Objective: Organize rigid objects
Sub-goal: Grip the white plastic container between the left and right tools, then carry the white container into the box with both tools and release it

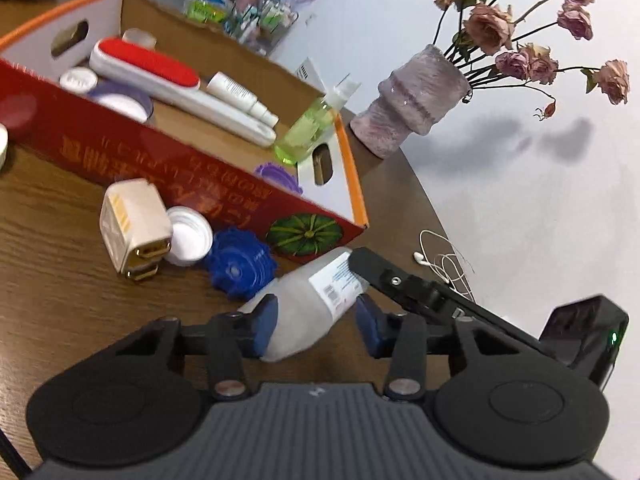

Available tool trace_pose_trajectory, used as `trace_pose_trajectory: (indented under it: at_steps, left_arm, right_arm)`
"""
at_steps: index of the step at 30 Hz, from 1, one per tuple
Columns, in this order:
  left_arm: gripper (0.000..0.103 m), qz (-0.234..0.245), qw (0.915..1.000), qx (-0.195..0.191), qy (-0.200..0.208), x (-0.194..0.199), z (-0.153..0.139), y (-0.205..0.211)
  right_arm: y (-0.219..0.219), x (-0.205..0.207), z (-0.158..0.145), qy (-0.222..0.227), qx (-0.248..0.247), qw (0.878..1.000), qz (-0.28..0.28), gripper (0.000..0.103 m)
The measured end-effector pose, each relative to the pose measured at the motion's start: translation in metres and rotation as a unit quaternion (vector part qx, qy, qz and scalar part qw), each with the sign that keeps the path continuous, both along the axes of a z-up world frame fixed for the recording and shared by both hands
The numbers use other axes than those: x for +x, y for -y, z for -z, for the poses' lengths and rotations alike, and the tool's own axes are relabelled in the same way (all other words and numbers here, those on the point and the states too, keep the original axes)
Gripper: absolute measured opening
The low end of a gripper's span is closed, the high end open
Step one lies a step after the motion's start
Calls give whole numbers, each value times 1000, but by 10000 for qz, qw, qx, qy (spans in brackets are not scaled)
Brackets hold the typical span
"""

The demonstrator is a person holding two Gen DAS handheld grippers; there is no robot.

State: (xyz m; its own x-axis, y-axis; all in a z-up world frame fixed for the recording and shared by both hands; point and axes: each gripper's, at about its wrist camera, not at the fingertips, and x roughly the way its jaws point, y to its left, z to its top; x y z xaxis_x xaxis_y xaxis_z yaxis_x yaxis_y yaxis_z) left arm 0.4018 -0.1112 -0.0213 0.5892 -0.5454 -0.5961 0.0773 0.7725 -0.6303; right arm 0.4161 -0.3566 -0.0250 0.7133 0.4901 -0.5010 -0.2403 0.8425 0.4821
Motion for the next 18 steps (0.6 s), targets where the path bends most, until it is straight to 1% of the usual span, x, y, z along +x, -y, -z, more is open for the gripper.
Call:
trace_pose_trajectory:
  at_steps: [1, 3, 4, 5, 8, 10, 12, 14, 16, 18]
  left_arm:
    - [36, 17, 9999, -73, -67, 0, 3, -2]
    - [34, 36, 9991, -349, -255, -2, 9, -12]
    - [34, 40, 9988, -423, -260, -6, 9, -16]
    - [34, 40, 9990, -396, -208, -12, 8, -19]
    - [34, 224, 9997, 24, -71, -40, 1, -27]
    - [34, 417, 9989, 207, 47, -63, -2, -33]
    - [34, 443, 9979, 447, 145, -87, -1, -40]
    - [34, 411, 9974, 561, 183, -106, 2, -49]
    - [34, 376, 9963, 709, 299, -122, 2, -57]
    - [34, 351, 9945, 895, 418, -137, 2, -64]
  right_arm:
    - [1, -5, 0, 14, 19, 10000, 8, 22]
    - [4, -17, 1, -3, 87, 10000, -1, 21]
    - [5, -26, 1, -7, 118, 9999, 3, 21]
    - [4, -35, 2, -9, 132, 9999, -8, 21]
    - [-9, -74, 1, 28, 10, 9998, -184, 21]
    - [-20, -97, 1, 66, -161, 9995, -263, 21]
    - [-31, -119, 3, 81, -171, 9991, -369, 21]
    - [-42, -135, 6, 86, -178, 9988, -450, 21]
    - [-54, -149, 7, 111, -174, 9985, -498, 21]
    - [-67, -162, 8, 171, -269, 9977, -602, 22]
